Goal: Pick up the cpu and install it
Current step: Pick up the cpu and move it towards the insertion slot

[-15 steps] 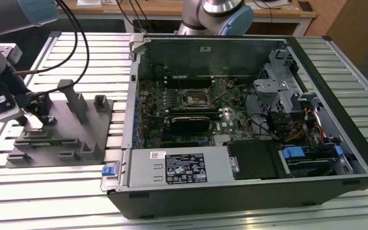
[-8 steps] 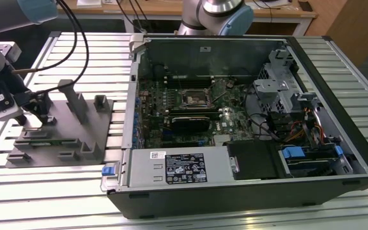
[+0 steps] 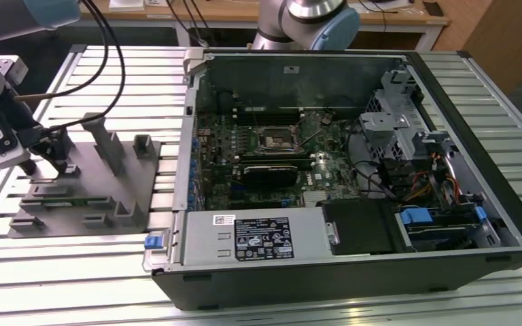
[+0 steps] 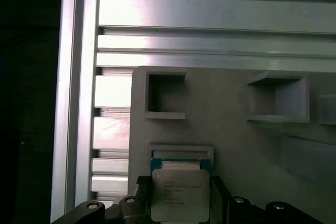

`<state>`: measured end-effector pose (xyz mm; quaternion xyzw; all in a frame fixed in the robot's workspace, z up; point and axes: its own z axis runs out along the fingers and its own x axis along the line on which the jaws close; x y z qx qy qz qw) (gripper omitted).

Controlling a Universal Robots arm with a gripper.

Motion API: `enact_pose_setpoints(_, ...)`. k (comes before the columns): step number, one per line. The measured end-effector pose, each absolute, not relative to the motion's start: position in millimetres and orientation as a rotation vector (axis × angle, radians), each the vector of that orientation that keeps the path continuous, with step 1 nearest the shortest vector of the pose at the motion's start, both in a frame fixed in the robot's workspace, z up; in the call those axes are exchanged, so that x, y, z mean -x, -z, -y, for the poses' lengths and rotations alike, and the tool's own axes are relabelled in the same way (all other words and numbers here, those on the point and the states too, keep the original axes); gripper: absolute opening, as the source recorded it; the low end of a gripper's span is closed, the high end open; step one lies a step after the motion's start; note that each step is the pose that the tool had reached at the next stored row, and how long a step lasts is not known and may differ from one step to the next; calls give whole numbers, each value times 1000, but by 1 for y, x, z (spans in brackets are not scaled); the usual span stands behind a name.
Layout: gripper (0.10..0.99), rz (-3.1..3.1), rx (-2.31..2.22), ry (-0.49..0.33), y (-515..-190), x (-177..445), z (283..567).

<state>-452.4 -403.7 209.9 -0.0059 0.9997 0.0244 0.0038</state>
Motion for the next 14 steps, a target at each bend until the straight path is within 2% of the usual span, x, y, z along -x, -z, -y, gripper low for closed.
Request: enact_pose_setpoints(14,545,-3133,18,-78,-225,452,403)
